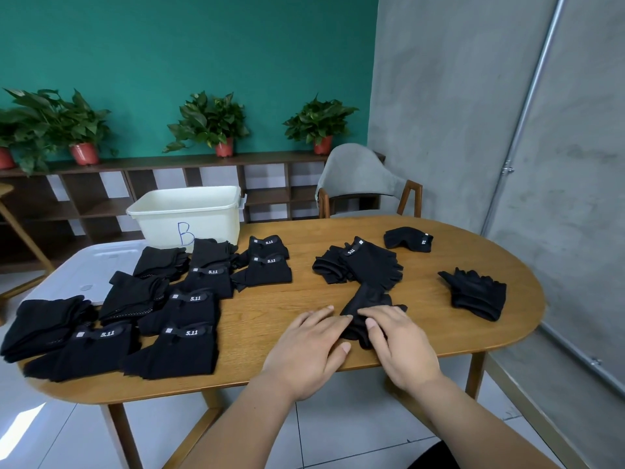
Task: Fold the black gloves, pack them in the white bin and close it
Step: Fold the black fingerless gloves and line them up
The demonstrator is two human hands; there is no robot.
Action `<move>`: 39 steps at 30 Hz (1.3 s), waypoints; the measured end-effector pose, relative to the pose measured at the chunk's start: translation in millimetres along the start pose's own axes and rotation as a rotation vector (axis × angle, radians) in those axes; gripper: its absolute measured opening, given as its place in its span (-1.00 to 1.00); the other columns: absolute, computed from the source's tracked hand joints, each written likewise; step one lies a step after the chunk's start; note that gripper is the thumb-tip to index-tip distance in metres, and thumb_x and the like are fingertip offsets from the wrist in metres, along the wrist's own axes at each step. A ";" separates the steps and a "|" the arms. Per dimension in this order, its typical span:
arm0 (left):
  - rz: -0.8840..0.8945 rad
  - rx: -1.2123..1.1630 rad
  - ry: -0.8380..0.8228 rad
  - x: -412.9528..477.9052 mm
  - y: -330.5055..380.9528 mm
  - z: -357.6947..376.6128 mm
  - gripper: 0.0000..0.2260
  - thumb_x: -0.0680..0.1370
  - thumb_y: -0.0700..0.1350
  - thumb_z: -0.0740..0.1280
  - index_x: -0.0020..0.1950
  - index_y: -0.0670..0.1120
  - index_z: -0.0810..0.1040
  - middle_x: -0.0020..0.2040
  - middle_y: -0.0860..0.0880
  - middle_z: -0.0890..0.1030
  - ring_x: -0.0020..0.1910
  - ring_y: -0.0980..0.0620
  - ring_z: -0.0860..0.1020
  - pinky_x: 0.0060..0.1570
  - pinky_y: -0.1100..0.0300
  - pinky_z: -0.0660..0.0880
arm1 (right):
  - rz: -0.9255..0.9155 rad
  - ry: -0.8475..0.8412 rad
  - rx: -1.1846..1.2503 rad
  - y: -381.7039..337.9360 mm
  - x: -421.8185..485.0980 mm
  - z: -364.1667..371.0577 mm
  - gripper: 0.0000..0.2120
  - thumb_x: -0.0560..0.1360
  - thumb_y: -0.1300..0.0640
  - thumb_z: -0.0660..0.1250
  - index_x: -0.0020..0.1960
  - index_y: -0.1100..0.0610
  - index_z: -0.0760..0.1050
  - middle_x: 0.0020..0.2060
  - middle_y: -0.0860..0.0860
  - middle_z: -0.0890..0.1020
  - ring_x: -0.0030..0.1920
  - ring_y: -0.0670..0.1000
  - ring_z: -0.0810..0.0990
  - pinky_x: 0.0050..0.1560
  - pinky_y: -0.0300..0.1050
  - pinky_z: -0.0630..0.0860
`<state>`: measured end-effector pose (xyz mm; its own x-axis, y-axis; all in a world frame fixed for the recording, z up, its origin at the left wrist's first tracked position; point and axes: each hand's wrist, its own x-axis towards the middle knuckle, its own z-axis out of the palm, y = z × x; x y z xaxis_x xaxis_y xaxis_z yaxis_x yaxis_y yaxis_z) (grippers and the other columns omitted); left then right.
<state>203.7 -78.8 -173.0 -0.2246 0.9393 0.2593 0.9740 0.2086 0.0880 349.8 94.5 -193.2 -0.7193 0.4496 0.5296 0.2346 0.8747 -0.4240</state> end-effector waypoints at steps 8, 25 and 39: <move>-0.103 0.004 0.136 -3.7 4.0 -2.7 -0.52 0.69 0.34 0.00 0.37 0.12 0.53 0.14 0.14 0.36 0.25 0.10 0.31 0.33 0.14 0.34 | 0.233 0.103 -0.098 1.8 8.5 2.2 -0.66 0.69 -0.01 0.21 0.44 -0.05 0.52 0.46 -0.11 0.50 0.49 -0.01 0.37 0.45 0.04 0.42; -0.284 -0.001 -0.016 6.5 0.2 4.4 -0.38 0.67 0.40 -0.13 0.69 0.21 0.10 0.72 -0.02 0.07 0.70 -0.03 -0.08 0.67 -0.02 -0.07 | 0.300 -0.563 -0.275 15.6 109.3 21.7 -0.29 0.61 -0.44 -0.32 0.69 -0.22 -0.01 0.68 -0.20 -0.17 0.68 -0.01 -0.24 0.65 0.16 -0.20; -0.198 0.009 -0.010 7.6 -4.0 6.9 -0.40 0.70 0.32 -0.11 0.72 0.15 0.06 0.70 0.18 0.12 0.69 0.12 -0.02 0.67 0.05 -0.05 | 0.277 0.213 -0.442 33.3 82.2 11.7 -0.55 0.68 -0.03 0.16 0.51 0.10 0.46 0.55 0.11 0.42 0.57 0.17 0.28 0.58 0.20 0.21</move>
<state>198.2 -70.6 -178.0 -0.4118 0.8823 0.2278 0.9110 0.3923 0.1275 290.9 158.5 -172.4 -0.4546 0.6597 0.5985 0.6808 0.6906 -0.2442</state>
